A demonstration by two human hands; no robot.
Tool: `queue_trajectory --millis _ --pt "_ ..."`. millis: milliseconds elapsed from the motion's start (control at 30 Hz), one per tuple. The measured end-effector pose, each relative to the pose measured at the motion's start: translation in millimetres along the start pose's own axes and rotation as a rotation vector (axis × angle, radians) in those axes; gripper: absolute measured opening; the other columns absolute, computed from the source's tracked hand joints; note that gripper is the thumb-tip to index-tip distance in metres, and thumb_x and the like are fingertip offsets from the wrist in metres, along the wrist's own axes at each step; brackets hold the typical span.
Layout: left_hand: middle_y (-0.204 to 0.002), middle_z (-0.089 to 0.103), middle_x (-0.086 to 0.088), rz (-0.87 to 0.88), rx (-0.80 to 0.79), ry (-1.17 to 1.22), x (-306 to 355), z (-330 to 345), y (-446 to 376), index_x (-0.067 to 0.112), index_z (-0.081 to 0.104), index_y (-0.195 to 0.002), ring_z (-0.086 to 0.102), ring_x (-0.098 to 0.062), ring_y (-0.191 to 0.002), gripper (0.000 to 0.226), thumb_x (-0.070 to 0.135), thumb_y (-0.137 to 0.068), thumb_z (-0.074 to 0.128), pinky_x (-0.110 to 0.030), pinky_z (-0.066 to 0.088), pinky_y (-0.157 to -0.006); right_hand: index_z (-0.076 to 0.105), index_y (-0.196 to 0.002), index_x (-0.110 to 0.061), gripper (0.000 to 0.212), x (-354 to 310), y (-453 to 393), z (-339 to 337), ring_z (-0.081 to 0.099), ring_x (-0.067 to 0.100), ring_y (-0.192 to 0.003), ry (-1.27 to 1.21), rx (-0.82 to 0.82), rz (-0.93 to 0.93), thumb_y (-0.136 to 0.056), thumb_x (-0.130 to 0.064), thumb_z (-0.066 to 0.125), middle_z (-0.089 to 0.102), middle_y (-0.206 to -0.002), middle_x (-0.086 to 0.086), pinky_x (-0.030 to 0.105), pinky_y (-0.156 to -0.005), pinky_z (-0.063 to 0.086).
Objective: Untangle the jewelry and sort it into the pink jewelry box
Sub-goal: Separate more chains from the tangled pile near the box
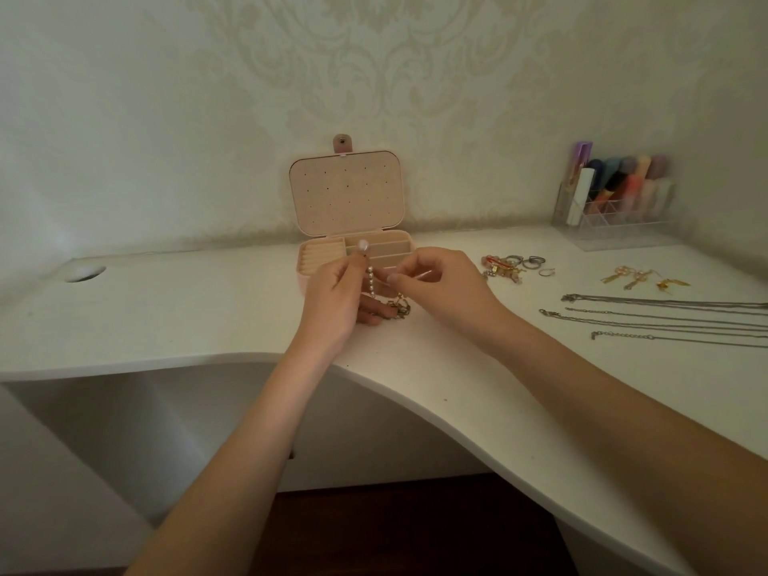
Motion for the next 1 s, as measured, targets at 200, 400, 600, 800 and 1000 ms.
queue_trajectory --millis 200,400,600,800,1000 --pt "-0.057 0.068 0.005 0.042 -0.030 -0.015 5 4 2 0.016 0.062 -0.084 0.065 -0.013 -0.047 0.035 0.031 -0.102 0.036 -0.029 0.055 -0.047 0.063 -0.074 -0.031 0.014 -7 1 10 0.047 -0.003 -0.078 0.139 0.006 -0.085 -0.075 -0.032 0.077 0.052 -0.085 -0.019 0.023 -0.076 0.041" --pt "-0.057 0.066 0.004 0.145 0.110 -0.210 5 -7 -1 0.020 0.062 -0.077 0.062 -0.010 -0.047 0.023 0.028 -0.096 0.052 -0.025 0.048 -0.049 0.057 -0.080 -0.015 0.014 -8 -3 -5 0.057 0.002 -0.059 -0.391 0.040 0.155 -0.094 -0.017 0.053 0.059 -0.069 -0.006 0.021 -0.065 0.046" --pt "-0.063 0.067 0.005 0.243 0.290 -0.630 4 -14 1 0.021 0.056 -0.077 0.065 -0.016 -0.063 0.018 0.029 -0.092 0.051 -0.037 0.052 -0.066 0.045 -0.082 -0.015 0.015 -3 -6 -20 0.025 0.009 -0.038 -0.787 0.035 0.267 -0.097 -0.014 0.047 0.029 -0.043 -0.006 0.021 -0.040 0.039" --pt "-0.064 0.062 -0.004 0.111 0.171 -0.204 -5 -17 -6 0.018 0.050 -0.074 0.059 -0.009 -0.046 0.020 0.018 -0.094 0.056 -0.022 0.046 -0.049 0.050 -0.081 -0.016 0.018 8 -15 -48 0.017 0.005 -0.035 -0.747 0.180 0.266 -0.097 -0.022 0.046 0.024 -0.043 -0.010 0.015 -0.033 0.013" --pt "-0.064 0.047 0.005 0.112 0.091 -0.216 -11 -18 -15 0.021 0.061 -0.072 0.041 -0.004 -0.056 0.016 0.016 -0.079 0.074 -0.015 0.031 -0.053 0.041 -0.069 -0.017 0.025 26 -19 -62 0.019 0.006 -0.034 -1.035 0.304 0.324 -0.094 -0.017 0.037 0.029 -0.048 -0.005 0.015 -0.033 0.015"
Point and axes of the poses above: each hand's wrist, its own y-axis away from the middle knuckle, its own z-axis out of the palm, x = y × z, the point moved 6 cm from there along -y, towards the middle knuckle
